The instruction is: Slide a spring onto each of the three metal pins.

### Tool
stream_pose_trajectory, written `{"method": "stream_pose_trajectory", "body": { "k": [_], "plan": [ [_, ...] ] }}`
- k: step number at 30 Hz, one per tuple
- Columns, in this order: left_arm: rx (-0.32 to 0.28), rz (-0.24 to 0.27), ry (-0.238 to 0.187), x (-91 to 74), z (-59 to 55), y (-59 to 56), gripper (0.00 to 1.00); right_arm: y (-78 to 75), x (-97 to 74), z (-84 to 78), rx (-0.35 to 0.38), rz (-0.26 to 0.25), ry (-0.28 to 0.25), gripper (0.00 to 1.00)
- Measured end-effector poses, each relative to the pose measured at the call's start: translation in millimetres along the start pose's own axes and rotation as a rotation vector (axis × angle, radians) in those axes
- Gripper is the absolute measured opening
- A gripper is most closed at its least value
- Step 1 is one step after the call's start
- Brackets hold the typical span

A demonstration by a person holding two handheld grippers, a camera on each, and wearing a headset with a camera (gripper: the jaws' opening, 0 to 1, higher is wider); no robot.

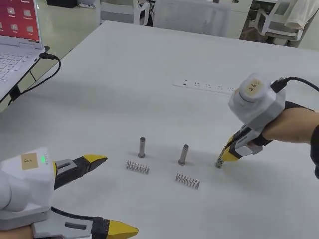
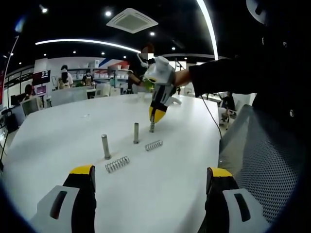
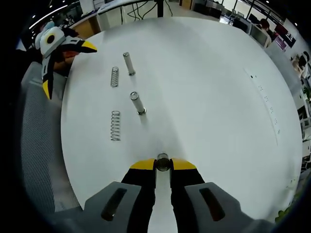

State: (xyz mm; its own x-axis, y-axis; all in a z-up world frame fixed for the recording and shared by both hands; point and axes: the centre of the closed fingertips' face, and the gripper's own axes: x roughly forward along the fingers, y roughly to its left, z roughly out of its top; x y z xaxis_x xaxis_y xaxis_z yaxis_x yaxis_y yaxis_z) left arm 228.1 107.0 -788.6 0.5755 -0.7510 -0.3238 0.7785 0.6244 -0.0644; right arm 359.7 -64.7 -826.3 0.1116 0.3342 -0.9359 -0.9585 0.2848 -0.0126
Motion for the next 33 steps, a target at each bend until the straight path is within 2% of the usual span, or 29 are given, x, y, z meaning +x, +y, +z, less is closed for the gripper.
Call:
{"method": "stream_pose_trajectory", "body": {
  "k": [18, 25, 33],
  "plan": [
    [-0.001, -0.002, -0.002, 0.6, 0.4, -0.3, 0.91, 4.6, 5.8, -5.0, 0.005, 0.008, 0.000, 0.09],
    [-0.004, -0.004, -0.003, 0.9, -0.5, -1.1, 0.91, 4.7, 7.9, -9.5, 0.006, -0.002, 0.003, 0.15],
    [0.000, -0.007, -0.004, 1.7, 0.7, -1.4, 0.91, 6.6, 6.0, -19.0, 0.031, -0.005, -0.001, 0.17]
  ]
}}
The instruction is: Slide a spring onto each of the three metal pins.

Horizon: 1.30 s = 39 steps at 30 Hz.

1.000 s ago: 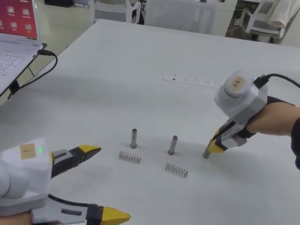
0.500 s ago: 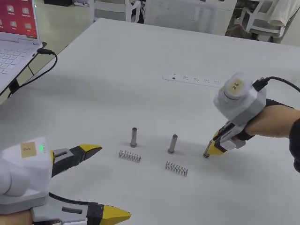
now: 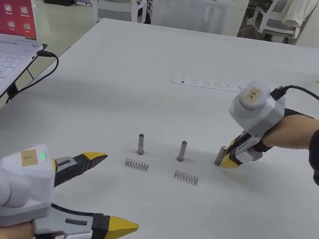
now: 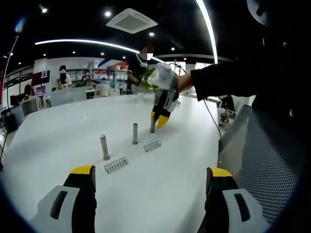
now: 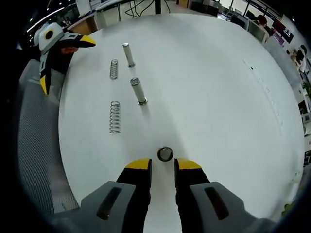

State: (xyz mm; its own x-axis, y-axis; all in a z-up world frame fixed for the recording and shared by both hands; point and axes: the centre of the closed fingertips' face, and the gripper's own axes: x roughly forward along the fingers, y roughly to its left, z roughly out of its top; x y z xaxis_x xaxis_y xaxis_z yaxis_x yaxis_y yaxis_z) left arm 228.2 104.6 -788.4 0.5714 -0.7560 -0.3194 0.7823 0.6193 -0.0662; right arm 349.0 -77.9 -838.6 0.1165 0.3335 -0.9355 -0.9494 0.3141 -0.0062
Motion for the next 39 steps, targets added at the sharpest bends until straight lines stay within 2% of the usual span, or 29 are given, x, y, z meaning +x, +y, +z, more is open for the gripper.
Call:
{"method": "stream_pose_trajectory", "body": {
  "k": [17, 39],
  "plan": [
    [0.003, -0.013, -0.002, 3.5, 1.2, -3.6, 0.91, 7.6, -3.5, -16.4, 0.034, 0.004, -0.007, 0.18],
    [0.015, -0.023, -0.015, 1.8, 4.9, -9.1, 0.91, 41.3, -1.6, -19.1, 0.031, 0.032, -0.012, 0.18]
  ]
}}
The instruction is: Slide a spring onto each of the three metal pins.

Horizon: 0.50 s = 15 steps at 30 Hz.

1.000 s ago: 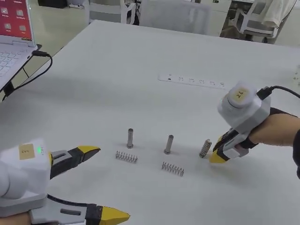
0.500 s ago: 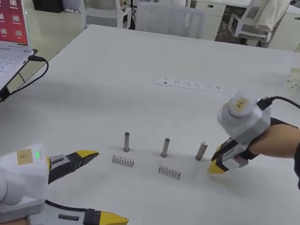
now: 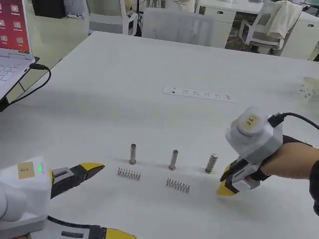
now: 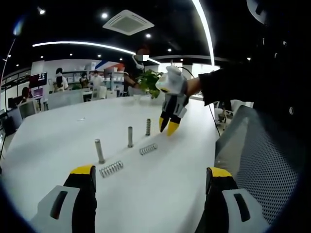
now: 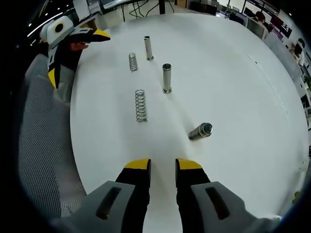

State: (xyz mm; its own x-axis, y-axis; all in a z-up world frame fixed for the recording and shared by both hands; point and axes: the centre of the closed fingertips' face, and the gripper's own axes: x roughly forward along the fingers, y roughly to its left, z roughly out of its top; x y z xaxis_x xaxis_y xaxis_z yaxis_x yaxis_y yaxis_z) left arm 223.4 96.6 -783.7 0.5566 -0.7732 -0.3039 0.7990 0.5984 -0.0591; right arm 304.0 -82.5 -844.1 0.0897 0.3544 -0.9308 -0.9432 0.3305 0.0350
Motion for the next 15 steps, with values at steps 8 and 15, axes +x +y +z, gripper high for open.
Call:
{"method": "stream_pose_trajectory", "body": {
  "k": [8, 15],
  "plan": [
    [0.007, -0.002, -0.008, -0.2, 2.8, -0.8, 0.91, 10.0, -0.6, 6.2, -0.018, 0.006, -0.005, 0.18],
    [0.009, -0.001, -0.012, -1.3, 3.5, -1.8, 0.91, 24.1, 2.7, 19.1, -0.056, 0.020, -0.009, 0.18]
  ]
}}
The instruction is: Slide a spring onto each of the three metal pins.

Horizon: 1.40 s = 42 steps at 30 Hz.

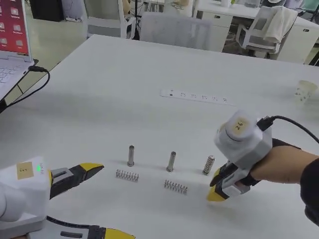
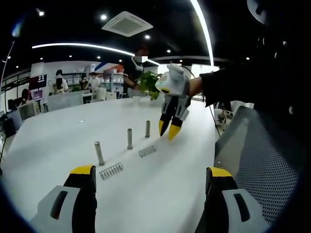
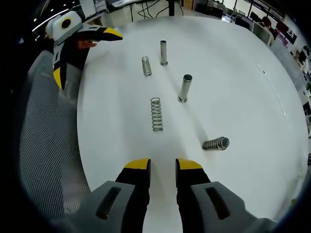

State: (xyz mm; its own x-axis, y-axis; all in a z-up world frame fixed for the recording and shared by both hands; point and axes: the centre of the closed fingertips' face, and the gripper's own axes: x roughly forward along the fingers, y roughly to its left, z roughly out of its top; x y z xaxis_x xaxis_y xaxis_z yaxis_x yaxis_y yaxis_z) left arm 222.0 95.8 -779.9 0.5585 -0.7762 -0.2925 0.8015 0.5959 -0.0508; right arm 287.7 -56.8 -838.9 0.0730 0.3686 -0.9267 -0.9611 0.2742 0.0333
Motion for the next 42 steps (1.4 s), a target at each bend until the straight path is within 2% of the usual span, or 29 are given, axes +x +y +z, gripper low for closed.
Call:
{"method": "stream_pose_trajectory", "body": {
  "k": [9, 20, 42],
  "plan": [
    [-0.001, 0.007, -0.002, -3.0, -1.1, 0.1, 0.90, 8.8, 6.8, 16.7, -0.038, 0.013, -0.009, 0.19],
    [-0.005, 0.014, -0.004, -4.7, -2.5, 0.7, 0.90, 10.5, 19.9, 31.3, -0.083, 0.025, 0.004, 0.18],
    [-0.023, 0.028, 0.000, -7.2, -7.1, 4.5, 0.90, 4.3, 37.9, 36.2, -0.121, 0.039, 0.042, 0.15]
  ]
}}
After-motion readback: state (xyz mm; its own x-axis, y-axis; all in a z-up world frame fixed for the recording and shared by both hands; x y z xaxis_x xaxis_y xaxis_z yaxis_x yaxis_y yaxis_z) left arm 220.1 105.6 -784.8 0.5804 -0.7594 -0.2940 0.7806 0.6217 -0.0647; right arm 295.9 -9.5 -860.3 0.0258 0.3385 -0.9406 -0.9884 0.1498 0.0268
